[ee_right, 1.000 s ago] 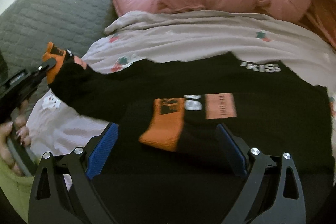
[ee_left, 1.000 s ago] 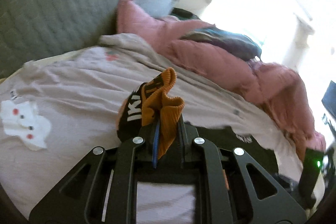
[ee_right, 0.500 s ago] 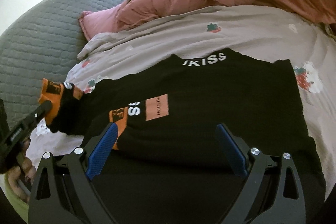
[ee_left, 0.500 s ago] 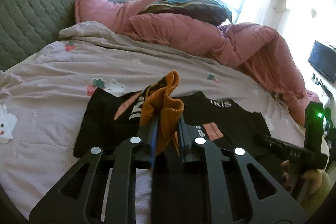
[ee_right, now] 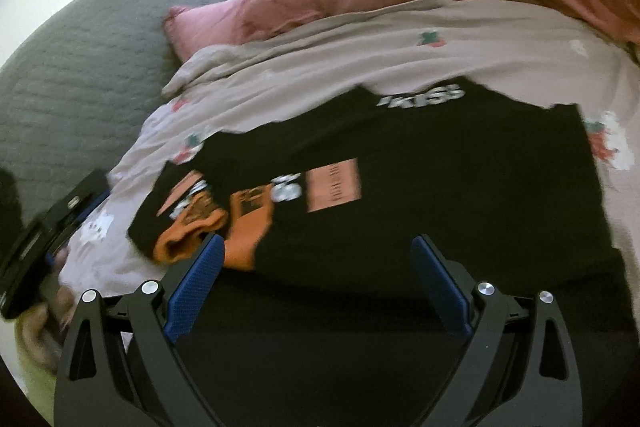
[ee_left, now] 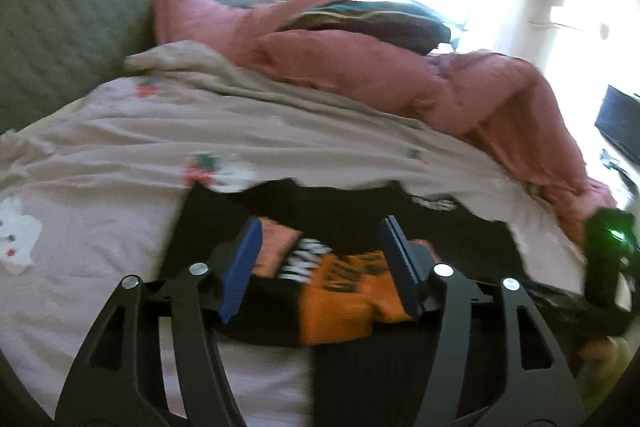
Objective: Fold small clothes
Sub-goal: 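Carry the sleeve across the shirt body and open the left tool, then grasp an orange cuff on the folded shirt with the right tool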
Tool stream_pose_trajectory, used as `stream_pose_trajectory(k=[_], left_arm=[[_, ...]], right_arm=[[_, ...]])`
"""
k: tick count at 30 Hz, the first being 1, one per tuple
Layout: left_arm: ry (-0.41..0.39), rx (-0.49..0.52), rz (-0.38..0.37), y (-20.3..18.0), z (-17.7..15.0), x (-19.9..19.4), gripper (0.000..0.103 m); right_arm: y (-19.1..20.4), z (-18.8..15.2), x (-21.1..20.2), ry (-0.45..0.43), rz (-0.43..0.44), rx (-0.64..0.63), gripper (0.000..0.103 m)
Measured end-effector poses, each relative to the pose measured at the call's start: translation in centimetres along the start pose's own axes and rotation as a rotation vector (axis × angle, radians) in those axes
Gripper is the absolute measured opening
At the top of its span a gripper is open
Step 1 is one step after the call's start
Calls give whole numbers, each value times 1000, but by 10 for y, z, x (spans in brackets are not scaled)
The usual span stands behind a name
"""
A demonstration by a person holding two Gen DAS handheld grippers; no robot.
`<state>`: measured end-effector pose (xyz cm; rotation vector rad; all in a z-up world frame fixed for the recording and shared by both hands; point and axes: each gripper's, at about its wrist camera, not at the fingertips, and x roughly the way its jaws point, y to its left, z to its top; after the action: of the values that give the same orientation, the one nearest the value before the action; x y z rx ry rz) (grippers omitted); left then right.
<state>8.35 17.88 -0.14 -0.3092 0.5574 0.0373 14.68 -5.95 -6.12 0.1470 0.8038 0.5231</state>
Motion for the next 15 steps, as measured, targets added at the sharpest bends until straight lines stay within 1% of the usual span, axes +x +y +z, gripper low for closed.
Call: stream_pose_trajectory(k=[3, 5, 7, 8, 9, 12, 15], left_arm=[[-14, 0, 115, 18, 3, 2, 62], [-18, -17, 152, 27, 4, 1, 69], [-16, -42, 171, 35, 5, 2, 74], [-13, -45, 179, 38, 5, 3, 79], [-5, -55, 196, 42, 5, 5, 81], [15, -98, 216, 53, 3, 7, 83], [5, -136, 230, 63, 5, 3, 88]], right_arm=[[29, -3, 8, 30, 51, -62, 94], [44, -3, 14, 49, 87, -84, 94], [62, -2, 21, 71, 122, -108, 94], [67, -1, 23, 76, 129, -115, 94], [75, 0, 28, 85, 132, -127, 94], [91, 3, 39, 103, 150, -150, 94], [98, 8, 56, 148, 165, -126, 94]])
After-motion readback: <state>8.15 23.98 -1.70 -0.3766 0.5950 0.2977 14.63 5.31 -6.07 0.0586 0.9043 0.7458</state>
